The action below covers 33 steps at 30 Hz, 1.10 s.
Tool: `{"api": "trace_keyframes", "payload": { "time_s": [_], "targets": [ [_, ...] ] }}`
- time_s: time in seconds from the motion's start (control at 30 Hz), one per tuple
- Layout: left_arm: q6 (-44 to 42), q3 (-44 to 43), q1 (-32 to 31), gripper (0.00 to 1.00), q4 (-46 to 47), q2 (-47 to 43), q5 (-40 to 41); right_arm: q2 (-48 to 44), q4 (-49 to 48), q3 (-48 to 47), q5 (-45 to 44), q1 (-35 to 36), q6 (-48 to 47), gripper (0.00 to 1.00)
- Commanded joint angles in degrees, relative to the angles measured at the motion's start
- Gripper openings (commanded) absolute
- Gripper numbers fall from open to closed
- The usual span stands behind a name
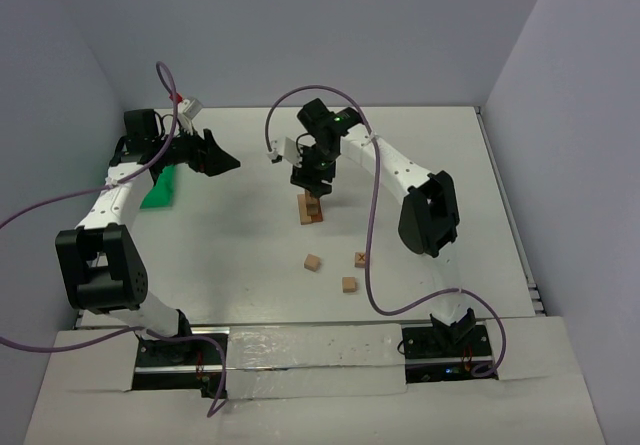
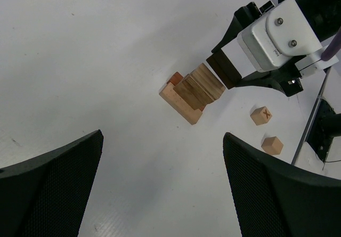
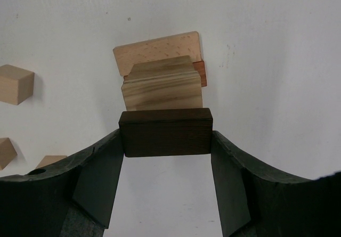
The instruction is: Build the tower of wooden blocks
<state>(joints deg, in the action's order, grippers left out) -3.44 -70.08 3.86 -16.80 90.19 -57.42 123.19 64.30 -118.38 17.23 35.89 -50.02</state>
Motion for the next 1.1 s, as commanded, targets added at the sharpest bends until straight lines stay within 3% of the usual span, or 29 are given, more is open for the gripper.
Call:
{"api": "trace_keyframes", "payload": {
  "time_s": [0.0, 1.07],
  "targets": [
    [0.1, -0.7, 0.2, 0.99, 1.7, 0.3, -2.1, 1.1, 0.6, -3.4, 0.4, 0.8, -0.5, 0.33],
    [-1.7, -1.8, 0.2, 0.99, -0.6, 1.1, -2.5, 2.9, 1.9, -4.5, 1.4, 1.7, -2.7, 0.45]
  ]
}}
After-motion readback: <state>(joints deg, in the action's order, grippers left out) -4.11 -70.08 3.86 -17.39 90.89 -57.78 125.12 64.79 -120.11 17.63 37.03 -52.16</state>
